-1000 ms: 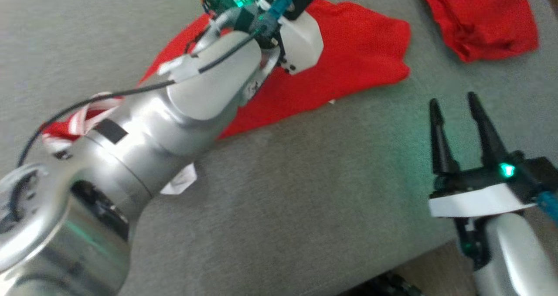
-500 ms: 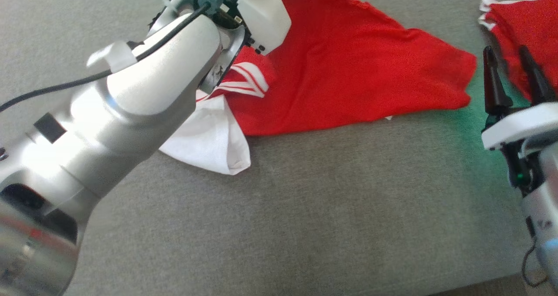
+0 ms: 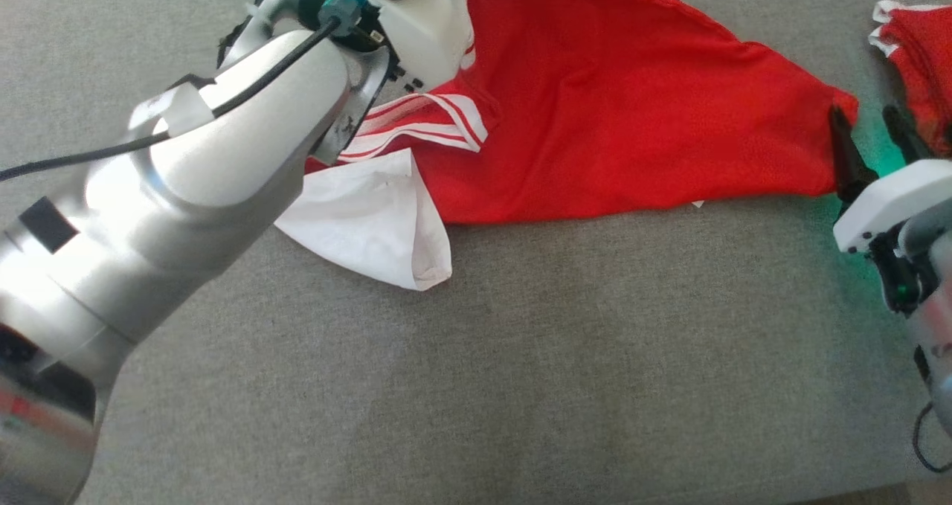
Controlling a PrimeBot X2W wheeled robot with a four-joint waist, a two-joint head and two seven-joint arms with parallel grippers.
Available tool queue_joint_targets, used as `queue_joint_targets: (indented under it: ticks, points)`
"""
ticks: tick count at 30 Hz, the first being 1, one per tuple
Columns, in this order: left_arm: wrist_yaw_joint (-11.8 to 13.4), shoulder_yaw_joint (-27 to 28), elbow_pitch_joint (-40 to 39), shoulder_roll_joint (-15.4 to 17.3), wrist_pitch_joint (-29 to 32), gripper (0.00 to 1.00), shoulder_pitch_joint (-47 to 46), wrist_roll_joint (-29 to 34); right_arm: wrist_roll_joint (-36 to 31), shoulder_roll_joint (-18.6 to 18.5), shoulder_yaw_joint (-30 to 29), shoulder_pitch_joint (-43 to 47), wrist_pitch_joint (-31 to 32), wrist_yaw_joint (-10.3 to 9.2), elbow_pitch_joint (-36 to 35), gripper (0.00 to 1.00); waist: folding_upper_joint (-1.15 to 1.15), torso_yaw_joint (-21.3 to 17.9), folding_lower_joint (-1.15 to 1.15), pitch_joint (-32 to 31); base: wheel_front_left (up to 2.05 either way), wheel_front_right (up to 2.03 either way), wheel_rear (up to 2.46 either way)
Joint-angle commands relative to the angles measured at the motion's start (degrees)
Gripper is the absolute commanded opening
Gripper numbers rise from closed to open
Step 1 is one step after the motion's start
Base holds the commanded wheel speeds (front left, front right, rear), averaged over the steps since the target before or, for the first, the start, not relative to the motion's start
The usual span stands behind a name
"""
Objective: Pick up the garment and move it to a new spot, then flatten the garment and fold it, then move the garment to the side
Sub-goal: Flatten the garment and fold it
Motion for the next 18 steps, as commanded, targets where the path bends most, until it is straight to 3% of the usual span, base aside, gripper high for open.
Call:
queue_joint_targets:
  ticks: [1, 4, 9, 15, 18]
  points:
    - [0.46, 1.86, -1.30, 2.00, 0.34, 0.00, -2.27, 0.65, 0.59, -0.82, 0.99, -0.38, -0.86, -0.04, -0.25, 0.95, 0.00, 0.09, -0.01, -0.12, 0.00, 0.00, 0.00]
    - [0.62, 2.14, -1.83, 2.47, 0.29, 0.00, -1.74, 0.07, 2.15, -0.39, 1.71, -1.31, -1.25, -0.04, 2.43, 0.81, 0.00, 0.27, -0.01, -0.27, 0.00, 0.00, 0.00]
    - [0.39, 2.17, -3.11, 3.34, 0.62, 0.00, -1.00, -0.73, 4.44, 0.04, 3.50, -2.84, -1.97, -0.04, 4.85, 0.87, 0.00, 0.48, -0.01, -0.20, 0.00, 0.00, 0.00]
    - [0.50, 1.65, -4.48, 4.68, 1.57, 0.00, -0.98, -0.55, 6.37, -0.09, 5.90, -4.78, -1.94, -0.04, 7.20, 0.87, 0.00, 1.20, -0.01, 0.07, 0.00, 0.00, 0.00]
    - [0.58, 1.48, -5.10, 4.92, 1.85, 0.00, -1.00, -0.55, 7.12, -0.33, 7.33, -5.43, -1.08, -0.04, 8.44, 0.73, 0.00, 1.76, -0.01, 0.27, 0.00, 0.00, 0.00]
